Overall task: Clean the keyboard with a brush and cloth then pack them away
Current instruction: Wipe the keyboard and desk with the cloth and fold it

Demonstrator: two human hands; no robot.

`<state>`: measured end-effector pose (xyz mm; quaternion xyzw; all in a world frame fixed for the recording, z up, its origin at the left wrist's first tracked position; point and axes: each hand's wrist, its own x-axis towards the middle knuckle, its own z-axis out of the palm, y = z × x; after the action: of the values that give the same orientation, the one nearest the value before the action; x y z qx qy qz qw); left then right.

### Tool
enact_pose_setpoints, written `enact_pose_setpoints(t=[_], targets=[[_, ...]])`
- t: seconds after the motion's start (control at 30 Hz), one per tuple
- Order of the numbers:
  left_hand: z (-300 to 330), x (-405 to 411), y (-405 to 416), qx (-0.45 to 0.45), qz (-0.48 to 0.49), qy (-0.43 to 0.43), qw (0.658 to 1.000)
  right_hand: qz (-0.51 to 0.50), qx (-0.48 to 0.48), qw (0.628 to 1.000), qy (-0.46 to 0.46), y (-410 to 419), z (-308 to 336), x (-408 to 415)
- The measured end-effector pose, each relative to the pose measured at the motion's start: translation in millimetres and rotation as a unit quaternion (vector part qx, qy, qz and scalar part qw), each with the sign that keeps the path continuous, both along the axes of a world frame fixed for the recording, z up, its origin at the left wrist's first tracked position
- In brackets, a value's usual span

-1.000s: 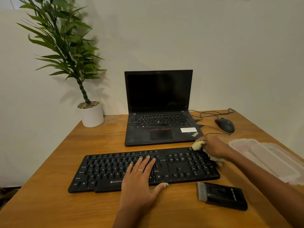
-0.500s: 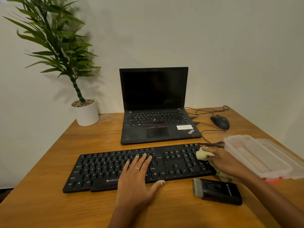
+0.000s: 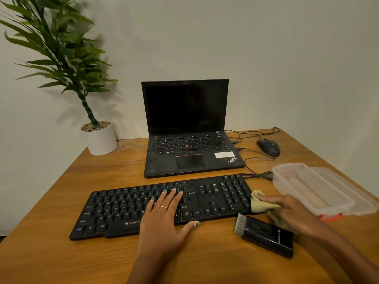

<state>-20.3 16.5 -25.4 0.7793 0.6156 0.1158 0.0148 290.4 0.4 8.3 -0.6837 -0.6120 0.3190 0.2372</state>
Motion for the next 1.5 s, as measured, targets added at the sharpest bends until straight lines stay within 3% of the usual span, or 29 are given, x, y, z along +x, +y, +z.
enact_pose_setpoints(t=[0.47,0.67,0.83,0.9,1.0,1.07,1.33,1.5], targets=[[-2.3,-0.1,0.1,0.021,0.010,0.003,1.000,0.013,0.068,0.997,-0.032,29.5,10.3,-25.9],[-3.6,-1.0,0.7,0.031,0.010,-0.009,0.999,0.046,0.026,0.998,-0.043,-14.7,14.9,-12.9],[-4.2,-0.5,0.8,0.035,0.008,-0.025,0.999,-0.029,0.182,0.974,-0.135,-41.4,28.7,-29.5],[-4.2,-1.2,-0.2,0.034,0.010,-0.021,0.999,-0.011,0.209,0.966,-0.150,-55.5,25.2,-51.5],[-2.8,-1.2,-0.5,0.037,0.011,-0.014,0.999,0.106,0.202,0.928,-0.294,-67.6,4.3,-71.3],[-2.0,-0.8,-1.5,0.039,0.011,-0.020,0.999,0.106,0.192,0.906,-0.362,-70.1,-8.2,-68.9],[-2.0,-1.6,-1.3,0.038,0.010,-0.009,0.999,-0.037,0.114,0.904,-0.410,-74.1,-3.1,-44.1],[-2.1,-1.4,-0.9,0.037,0.010,-0.017,0.999,-0.033,0.120,0.900,-0.418,-65.8,20.7,-43.4]])
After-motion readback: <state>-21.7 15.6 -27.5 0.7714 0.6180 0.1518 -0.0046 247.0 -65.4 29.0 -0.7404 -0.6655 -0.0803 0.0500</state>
